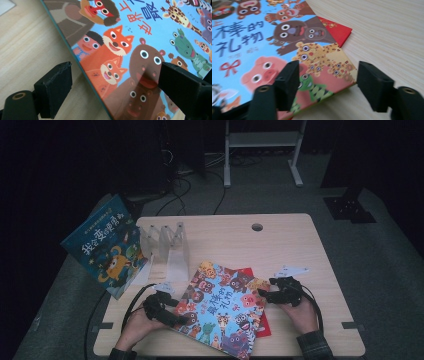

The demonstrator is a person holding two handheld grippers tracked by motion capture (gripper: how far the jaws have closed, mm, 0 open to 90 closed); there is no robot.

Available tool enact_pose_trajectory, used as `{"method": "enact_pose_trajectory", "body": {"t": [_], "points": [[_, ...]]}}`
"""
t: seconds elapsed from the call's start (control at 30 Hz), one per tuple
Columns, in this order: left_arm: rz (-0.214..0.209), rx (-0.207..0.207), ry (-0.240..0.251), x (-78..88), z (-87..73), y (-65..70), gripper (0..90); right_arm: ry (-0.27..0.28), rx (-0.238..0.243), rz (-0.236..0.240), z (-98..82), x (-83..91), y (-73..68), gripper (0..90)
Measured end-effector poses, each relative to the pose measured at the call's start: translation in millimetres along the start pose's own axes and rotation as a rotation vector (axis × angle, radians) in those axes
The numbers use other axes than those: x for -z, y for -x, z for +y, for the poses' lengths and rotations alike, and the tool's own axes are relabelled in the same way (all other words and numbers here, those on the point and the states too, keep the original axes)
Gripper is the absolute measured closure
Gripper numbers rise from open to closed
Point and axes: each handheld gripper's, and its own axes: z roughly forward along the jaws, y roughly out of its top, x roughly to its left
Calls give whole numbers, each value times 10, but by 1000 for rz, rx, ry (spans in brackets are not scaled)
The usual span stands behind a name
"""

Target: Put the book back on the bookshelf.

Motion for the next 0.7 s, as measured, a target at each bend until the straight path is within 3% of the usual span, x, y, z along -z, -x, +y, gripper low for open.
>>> {"method": "enact_pose_trajectory", "body": {"t": [0.27,0.33,0.53,0.7], "points": [[10,19,21,33,-28,-48,99,-4,73,77,-180,218,-218,635],[8,27,19,30,-34,-59,98,-17,88,125,-255,289,-316,742],[-1,36,19,12,-48,-73,94,-51,106,194,-391,334,-471,834],[-5,36,15,21,-58,-81,90,-63,126,223,-450,335,-555,873]]}}
